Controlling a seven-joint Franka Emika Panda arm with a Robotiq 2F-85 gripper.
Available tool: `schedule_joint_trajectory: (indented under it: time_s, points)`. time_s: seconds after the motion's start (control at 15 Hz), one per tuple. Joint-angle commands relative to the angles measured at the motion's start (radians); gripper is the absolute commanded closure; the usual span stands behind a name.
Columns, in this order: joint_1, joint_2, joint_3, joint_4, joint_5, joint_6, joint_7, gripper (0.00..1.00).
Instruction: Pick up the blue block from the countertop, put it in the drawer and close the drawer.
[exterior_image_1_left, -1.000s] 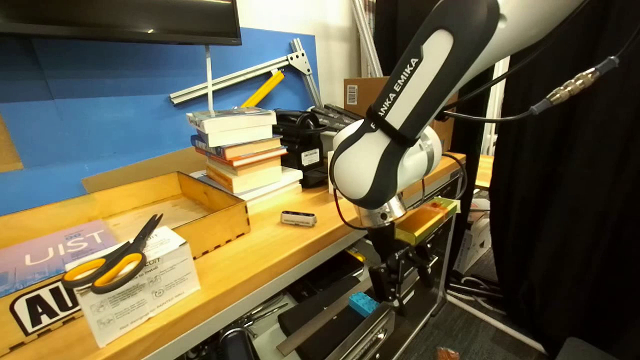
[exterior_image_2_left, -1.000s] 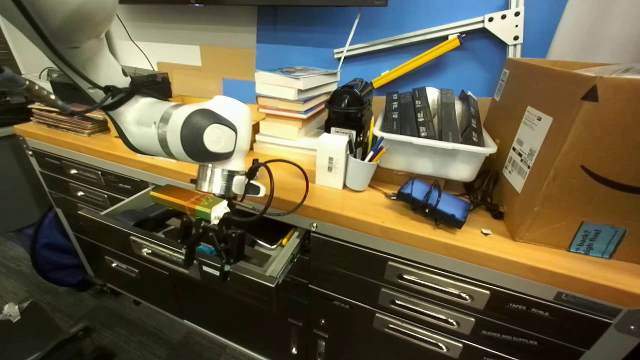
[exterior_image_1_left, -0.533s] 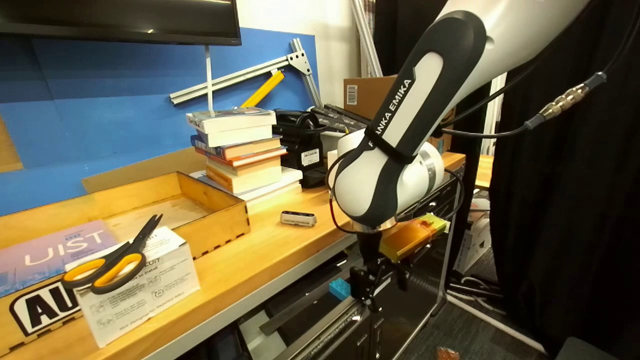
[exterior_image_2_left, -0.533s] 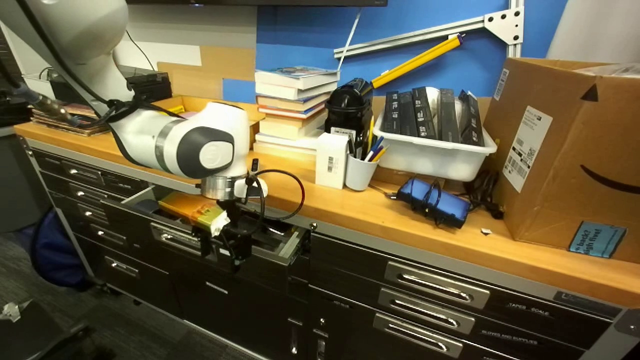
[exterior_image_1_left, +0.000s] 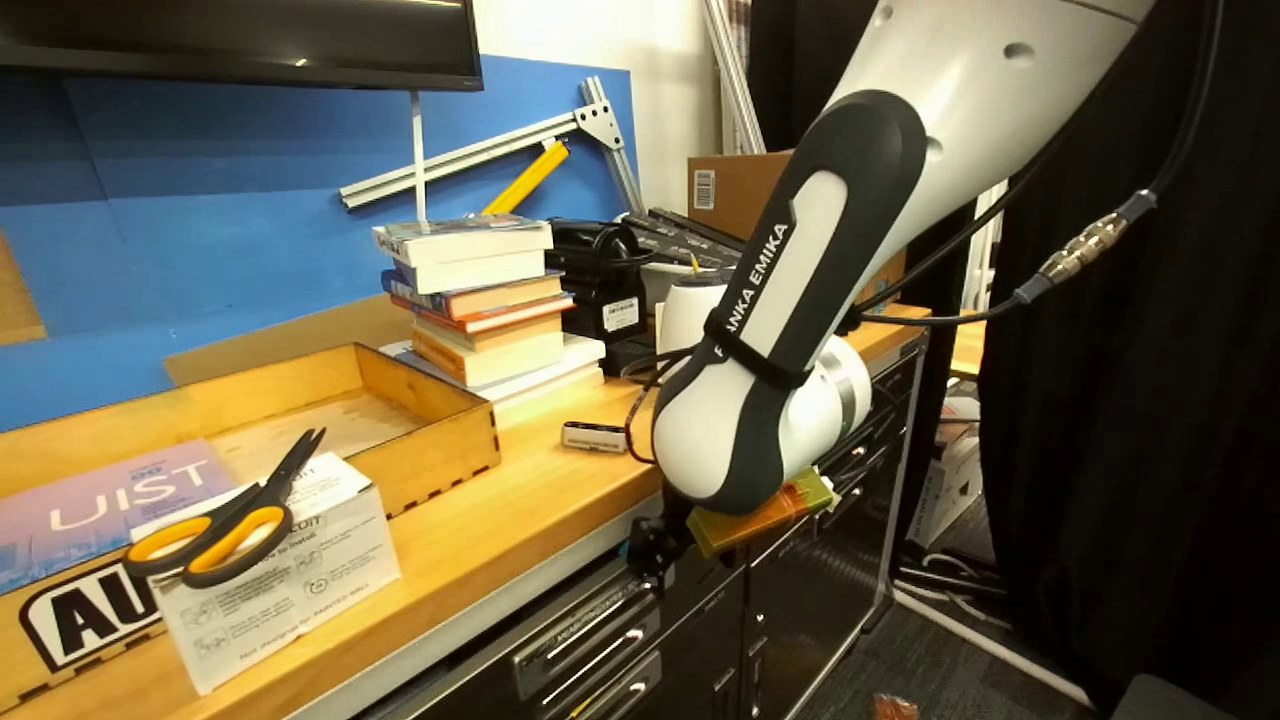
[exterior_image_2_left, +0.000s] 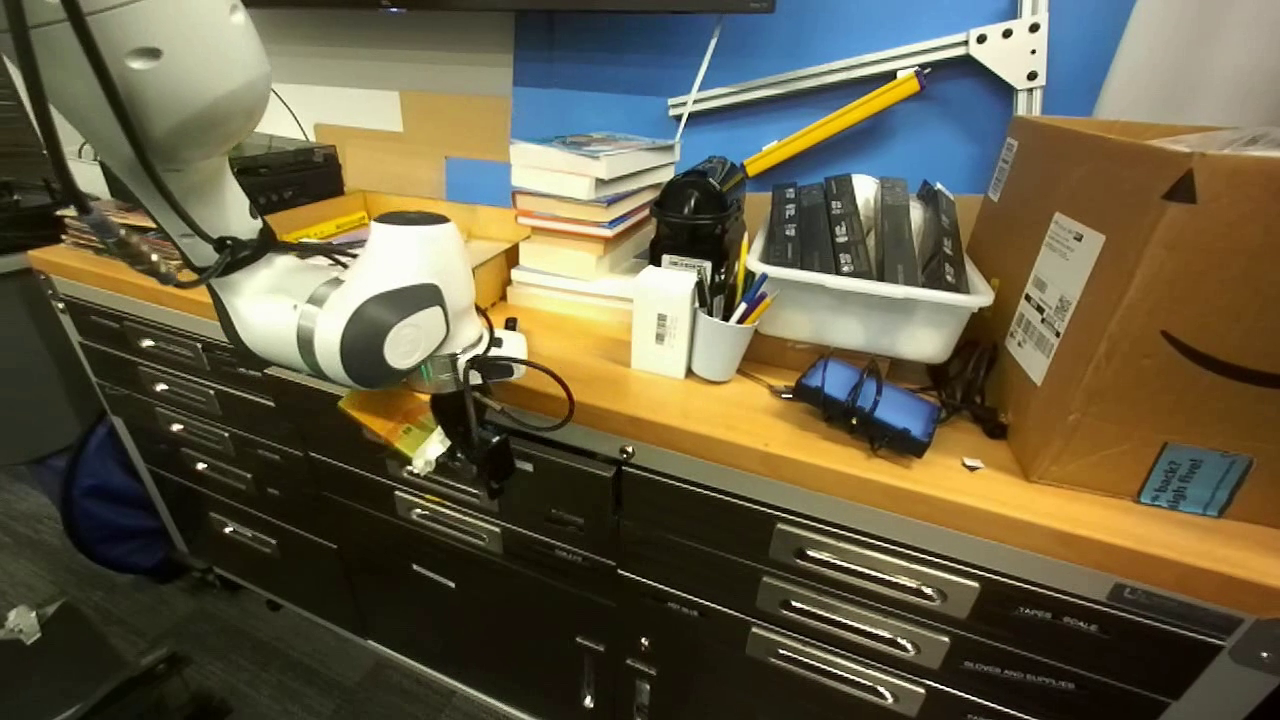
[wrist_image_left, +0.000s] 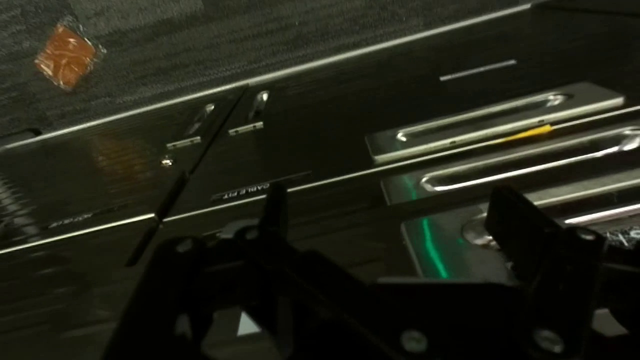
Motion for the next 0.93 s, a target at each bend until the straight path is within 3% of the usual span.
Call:
schedule_joint_trajectory:
  time_s: [0.0,0.2,0.27,0.4,0.47,0.53,0.67,0.87]
  points:
    - [0.137,0.047,-0.128,-0.024,-0.066,0.226,0.145,0.0]
    - [0.262,0.067,-0.247,-0.046,-0.044,0.297,0.165,0.0]
    - [0.262,0.058,-0.243,-0.055,-0.022,0.267,0.139,0.0]
    - [0.217,-0.005,-0.187,-0.073,0.006,0.137,0.085,0.0]
    - [0.148,-0.056,-0.114,-0.087,0.026,0.049,0.031,0.0]
    - [0.132,-0.091,-0.097,-0.092,0.032,-0.033,0.012,0.0]
    - [0.049,-0.173,-0.002,-0.111,0.097,-0.212,-0.096,0.0]
    - [-0.005,-0.274,0.051,-0.098,0.188,-0.486,-0.223,0.0]
